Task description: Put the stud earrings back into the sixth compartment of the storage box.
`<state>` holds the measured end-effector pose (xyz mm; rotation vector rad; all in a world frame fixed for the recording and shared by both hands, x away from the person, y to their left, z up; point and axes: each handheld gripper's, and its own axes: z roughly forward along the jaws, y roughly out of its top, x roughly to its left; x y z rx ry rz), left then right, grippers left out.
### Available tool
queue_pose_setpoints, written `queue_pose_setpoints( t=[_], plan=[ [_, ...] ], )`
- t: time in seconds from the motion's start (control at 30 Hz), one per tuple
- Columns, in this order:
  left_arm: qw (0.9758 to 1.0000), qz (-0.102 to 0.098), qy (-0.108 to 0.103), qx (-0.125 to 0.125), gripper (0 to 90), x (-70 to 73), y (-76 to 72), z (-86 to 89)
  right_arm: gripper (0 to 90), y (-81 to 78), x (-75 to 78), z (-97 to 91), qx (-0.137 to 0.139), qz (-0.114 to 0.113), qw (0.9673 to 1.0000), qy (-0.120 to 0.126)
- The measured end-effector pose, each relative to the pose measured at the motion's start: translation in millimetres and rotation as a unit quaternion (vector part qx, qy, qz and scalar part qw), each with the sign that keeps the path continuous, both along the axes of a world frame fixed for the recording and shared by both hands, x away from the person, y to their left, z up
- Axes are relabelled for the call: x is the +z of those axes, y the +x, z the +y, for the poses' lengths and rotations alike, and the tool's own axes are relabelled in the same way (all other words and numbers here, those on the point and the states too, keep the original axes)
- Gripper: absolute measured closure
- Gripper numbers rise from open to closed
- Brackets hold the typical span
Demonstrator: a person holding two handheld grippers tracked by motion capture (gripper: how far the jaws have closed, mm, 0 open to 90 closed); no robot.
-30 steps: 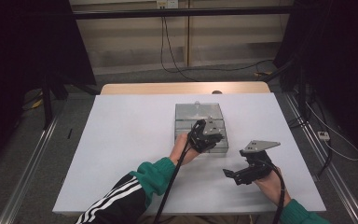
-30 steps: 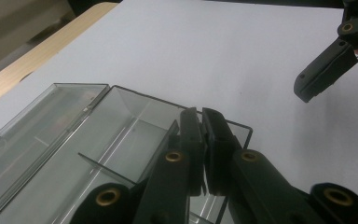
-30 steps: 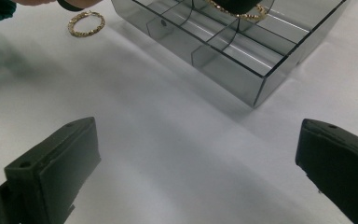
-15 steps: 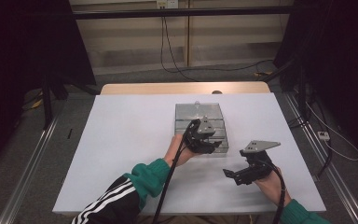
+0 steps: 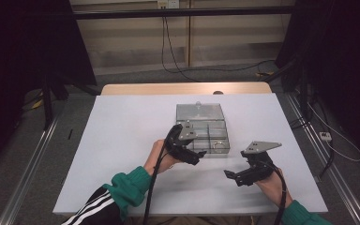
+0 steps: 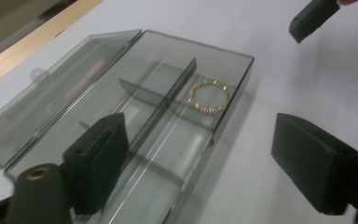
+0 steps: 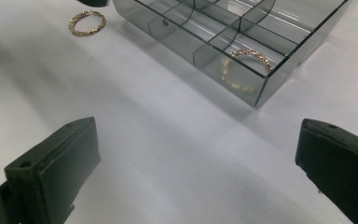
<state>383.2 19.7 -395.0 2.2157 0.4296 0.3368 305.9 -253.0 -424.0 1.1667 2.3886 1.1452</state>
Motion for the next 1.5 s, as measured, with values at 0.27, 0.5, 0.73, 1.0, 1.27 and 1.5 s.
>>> queue_pose_setpoints(
  t=[0.27,0.5,0.73,1.0,1.27,1.5],
  plan=[
    [0.9992,0.013,0.007,0.038,3.9,-9.4,-3.2,36.8,0.0,0.3,-0.5,0.0,-0.001,0.001,1.0000,-0.001],
    [0.9977,0.019,0.004,0.065,0.0,-9.4,-2.7,61.4,0.0,-0.1,-0.4,0.3,0.000,0.002,1.0000,-0.001],
    [0.9958,0.020,-0.008,0.089,0.0,-7.2,-4.3,76.7,0.0,-0.2,-0.2,0.0,0.000,0.001,1.0000,0.000],
    [0.9942,0.031,-0.002,0.103,13.4,-11.2,-0.7,88.3,0.0,0.1,-0.3,0.3,0.001,0.001,1.0000,0.000],
    [0.9918,0.060,0.030,0.109,35.4,-22.9,2.5,88.0,0.0,0.5,-0.9,0.3,0.002,0.003,1.0000,-0.001],
    [0.9934,0.074,0.030,0.083,44.4,-25.2,-2.7,87.7,0.0,0.3,-0.7,0.2,0.002,0.002,1.0000,-0.001]
  ],
)
